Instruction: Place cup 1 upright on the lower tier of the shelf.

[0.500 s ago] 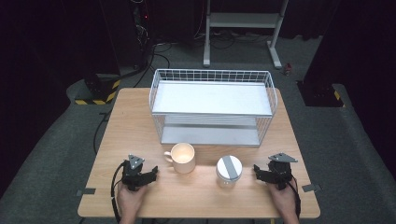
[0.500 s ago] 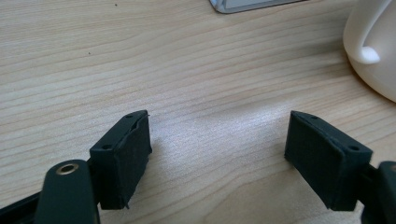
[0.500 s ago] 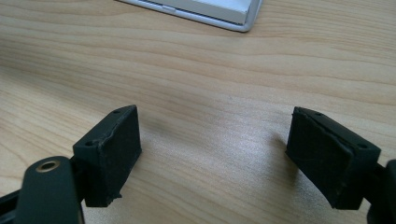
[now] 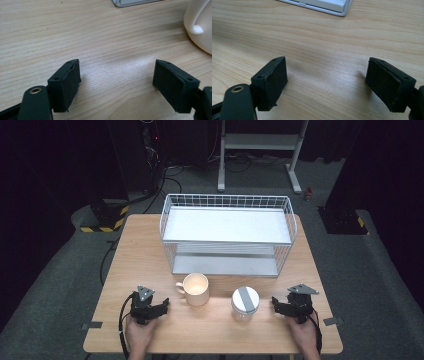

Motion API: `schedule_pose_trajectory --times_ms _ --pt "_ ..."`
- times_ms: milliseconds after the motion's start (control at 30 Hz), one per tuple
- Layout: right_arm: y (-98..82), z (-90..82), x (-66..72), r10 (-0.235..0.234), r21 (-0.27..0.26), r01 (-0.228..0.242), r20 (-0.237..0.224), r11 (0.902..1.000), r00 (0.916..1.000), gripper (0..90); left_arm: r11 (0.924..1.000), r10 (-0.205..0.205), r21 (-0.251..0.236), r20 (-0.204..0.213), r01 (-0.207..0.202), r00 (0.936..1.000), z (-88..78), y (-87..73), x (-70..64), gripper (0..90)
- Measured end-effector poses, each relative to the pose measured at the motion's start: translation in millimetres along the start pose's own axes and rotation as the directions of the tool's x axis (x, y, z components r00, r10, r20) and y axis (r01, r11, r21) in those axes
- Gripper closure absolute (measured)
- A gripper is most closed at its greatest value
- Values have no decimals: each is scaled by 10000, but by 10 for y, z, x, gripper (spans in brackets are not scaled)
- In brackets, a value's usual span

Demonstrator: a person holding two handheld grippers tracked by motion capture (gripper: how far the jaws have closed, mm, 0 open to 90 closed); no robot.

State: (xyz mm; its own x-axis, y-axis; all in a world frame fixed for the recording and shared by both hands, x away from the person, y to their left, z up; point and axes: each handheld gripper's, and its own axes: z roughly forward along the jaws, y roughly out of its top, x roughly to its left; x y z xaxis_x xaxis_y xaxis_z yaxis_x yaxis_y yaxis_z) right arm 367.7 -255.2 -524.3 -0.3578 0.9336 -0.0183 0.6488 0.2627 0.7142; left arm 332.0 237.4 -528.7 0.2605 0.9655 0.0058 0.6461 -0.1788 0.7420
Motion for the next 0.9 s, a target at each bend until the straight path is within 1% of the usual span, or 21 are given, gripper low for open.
schedule_pose_trajectory --times_ms 433,600,633,767,800,900 --pt "1 -2 -2 30 22 -30 -32 10000 10000 170 10000 -9 -5 6 9 10000 0 0 1 222" --pt "2 1 -2 6 33 -6 -18 10000 10000 154 10000 -9 -4 -4 9 10000 0 0 1 223" --pt "5 6 -1 -61 61 62 -112 10000 9999 142 10000 33 29 2 -34 10000 -2 1 4 223" --pt "-4 -2 -1 -78 60 79 -122 10000 9999 139 10000 28 27 0 -28 10000 -2 1 4 223" --pt "-10 -11 3 -9 81 10 -118 10000 9999 139 10000 28 28 -1 -28 10000 -2 1 3 223" --pt "-40 -48 -4 78 -26 -78 -331 10000 9994 138 10000 31 31 -5 -31 10000 -2 1 3 223"
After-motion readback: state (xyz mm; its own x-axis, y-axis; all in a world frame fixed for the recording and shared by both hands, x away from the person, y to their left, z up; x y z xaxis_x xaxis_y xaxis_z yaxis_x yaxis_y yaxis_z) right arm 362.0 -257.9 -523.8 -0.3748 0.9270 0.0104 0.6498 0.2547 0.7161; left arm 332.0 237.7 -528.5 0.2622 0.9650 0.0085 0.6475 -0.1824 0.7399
